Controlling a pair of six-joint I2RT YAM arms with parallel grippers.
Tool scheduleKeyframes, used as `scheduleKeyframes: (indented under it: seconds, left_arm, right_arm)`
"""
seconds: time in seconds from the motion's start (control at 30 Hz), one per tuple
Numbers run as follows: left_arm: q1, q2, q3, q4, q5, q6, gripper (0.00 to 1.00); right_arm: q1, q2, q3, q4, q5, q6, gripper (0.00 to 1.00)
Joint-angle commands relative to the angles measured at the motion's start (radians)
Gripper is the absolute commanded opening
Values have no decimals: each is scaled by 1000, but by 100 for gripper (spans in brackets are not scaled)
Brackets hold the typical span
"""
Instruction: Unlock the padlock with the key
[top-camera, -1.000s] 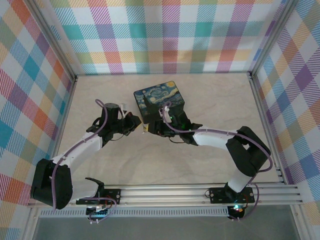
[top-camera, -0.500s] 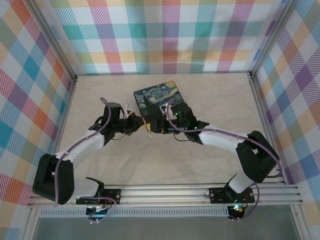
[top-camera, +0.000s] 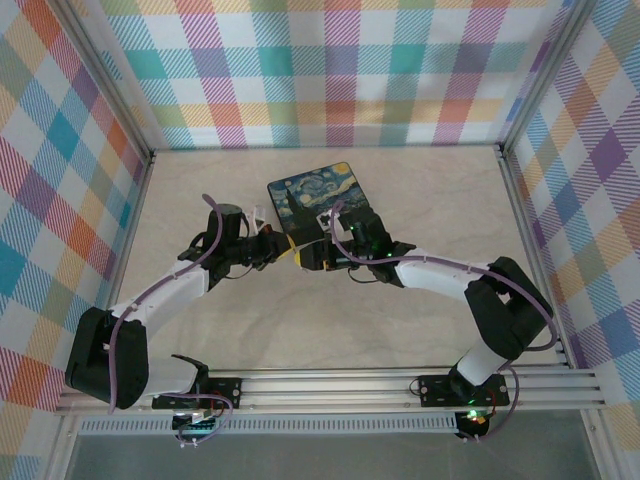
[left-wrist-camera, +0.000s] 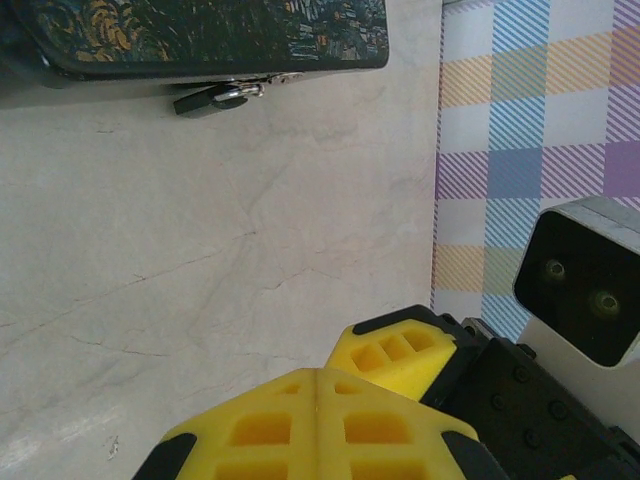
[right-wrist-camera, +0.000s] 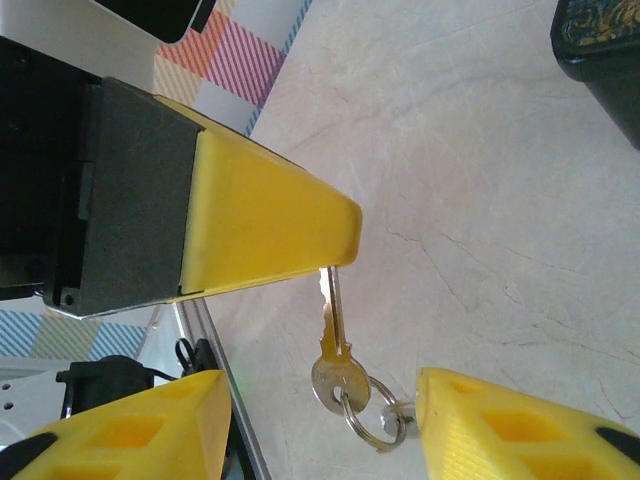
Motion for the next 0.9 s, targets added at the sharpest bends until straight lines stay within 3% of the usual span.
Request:
scheduleKeyframes:
  seconds: [0.0,0.4,0.87]
  left_arm:
    - [-9,-14,34,22,28,5,0]
    - [-9,-14,28,70,48,-41,0]
    - [-7,-37,15,73,46,-53,0]
  right_arm:
    - [-5,18,5,28,-43,-24,52]
    - [-7,39,-23,129,-99,30,45]
    - [-25,41,-60,216,-120,98,14]
